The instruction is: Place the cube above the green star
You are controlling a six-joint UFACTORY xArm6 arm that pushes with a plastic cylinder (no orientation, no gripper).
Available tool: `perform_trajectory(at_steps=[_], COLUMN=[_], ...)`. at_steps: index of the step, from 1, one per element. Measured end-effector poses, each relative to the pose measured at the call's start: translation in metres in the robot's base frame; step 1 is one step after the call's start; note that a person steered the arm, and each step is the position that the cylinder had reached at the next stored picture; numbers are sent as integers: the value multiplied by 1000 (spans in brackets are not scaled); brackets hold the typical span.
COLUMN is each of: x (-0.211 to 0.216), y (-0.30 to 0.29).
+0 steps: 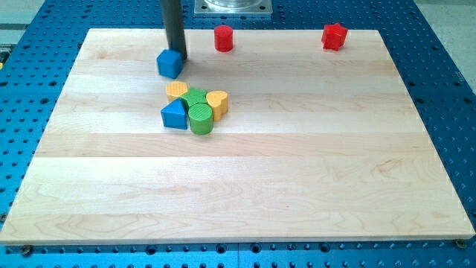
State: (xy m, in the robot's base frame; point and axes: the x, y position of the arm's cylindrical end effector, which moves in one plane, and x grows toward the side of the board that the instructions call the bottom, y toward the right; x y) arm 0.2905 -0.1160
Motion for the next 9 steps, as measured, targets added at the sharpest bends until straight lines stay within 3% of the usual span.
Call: perform_trajectory(at_steps=[1, 2, 4, 5, 6, 7, 9], x=[-31, -7, 26, 35, 2, 12, 32], y=[-28, -68, 48, 49, 16, -10, 35])
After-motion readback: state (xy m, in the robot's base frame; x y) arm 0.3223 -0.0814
